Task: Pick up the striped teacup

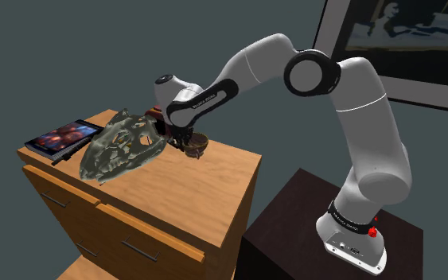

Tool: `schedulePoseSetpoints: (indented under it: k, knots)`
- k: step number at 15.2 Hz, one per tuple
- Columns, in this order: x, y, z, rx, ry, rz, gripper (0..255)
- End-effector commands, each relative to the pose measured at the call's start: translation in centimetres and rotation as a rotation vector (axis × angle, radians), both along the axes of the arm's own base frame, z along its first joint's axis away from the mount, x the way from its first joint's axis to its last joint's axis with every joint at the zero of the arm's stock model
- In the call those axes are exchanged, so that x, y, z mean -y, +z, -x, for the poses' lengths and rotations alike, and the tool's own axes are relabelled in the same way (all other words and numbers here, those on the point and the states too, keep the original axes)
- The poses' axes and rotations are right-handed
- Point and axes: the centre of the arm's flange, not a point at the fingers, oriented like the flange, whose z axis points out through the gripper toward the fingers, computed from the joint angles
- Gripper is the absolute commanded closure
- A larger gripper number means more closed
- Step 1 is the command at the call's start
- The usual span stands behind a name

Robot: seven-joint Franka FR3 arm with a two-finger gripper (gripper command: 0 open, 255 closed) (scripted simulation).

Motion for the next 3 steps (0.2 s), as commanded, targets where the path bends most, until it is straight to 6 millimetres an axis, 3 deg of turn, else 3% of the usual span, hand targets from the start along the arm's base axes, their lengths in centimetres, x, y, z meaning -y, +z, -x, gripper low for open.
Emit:
schedulePoseSetpoints:
  k: [1,3]
  knots:
    - [0.07,1.12,-0.05,0.0,0.0,0.0,255]
    - [0.07,1.2,-0.05,0.0,0.0,0.0,255]
